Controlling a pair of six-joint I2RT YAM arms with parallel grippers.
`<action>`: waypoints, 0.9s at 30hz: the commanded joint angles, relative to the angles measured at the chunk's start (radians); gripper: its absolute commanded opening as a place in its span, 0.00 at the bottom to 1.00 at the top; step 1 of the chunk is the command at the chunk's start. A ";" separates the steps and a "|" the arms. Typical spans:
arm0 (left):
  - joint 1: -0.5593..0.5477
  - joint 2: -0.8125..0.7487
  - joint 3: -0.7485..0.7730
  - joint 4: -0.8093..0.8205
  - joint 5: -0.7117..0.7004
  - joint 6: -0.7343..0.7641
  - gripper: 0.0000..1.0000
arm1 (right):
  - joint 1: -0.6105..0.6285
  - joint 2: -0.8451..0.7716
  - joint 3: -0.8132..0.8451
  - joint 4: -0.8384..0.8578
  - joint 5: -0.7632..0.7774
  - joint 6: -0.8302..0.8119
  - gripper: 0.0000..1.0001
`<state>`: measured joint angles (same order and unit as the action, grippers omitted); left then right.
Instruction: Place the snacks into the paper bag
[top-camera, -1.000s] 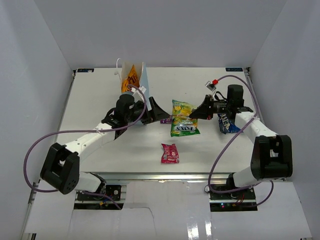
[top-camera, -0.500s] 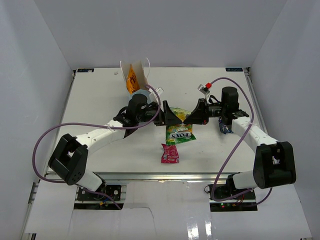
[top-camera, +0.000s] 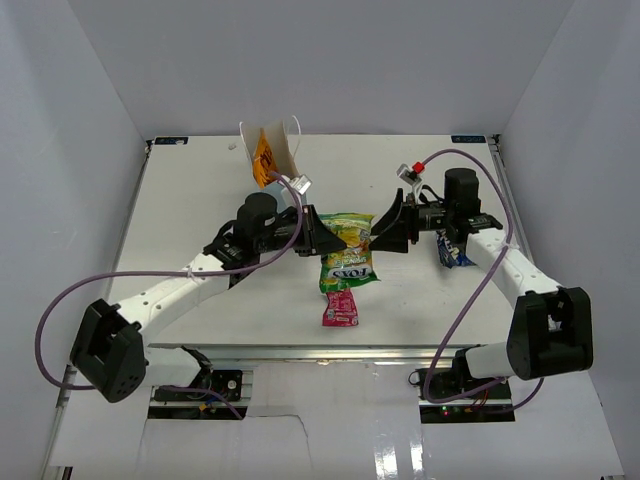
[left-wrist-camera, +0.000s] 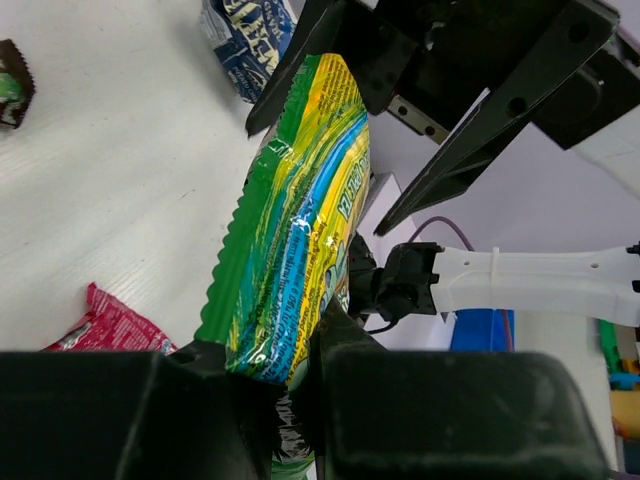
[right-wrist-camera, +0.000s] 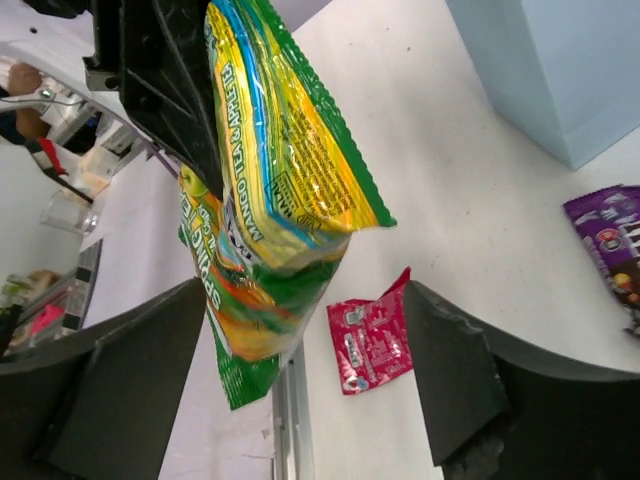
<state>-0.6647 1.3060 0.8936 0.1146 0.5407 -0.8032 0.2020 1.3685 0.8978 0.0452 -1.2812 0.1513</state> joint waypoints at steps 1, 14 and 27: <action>0.002 -0.115 0.088 -0.170 -0.085 0.082 0.00 | -0.019 -0.043 0.117 -0.230 0.048 -0.253 0.87; 0.042 -0.134 0.747 -0.751 -0.899 0.324 0.00 | -0.162 -0.060 0.211 -0.427 0.238 -0.458 0.97; 0.209 0.249 1.117 -0.701 -0.958 0.484 0.00 | -0.233 -0.094 0.191 -0.429 0.289 -0.441 0.98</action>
<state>-0.4820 1.5143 1.9560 -0.5987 -0.4259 -0.3611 -0.0051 1.3125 1.0897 -0.3748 -1.0176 -0.2893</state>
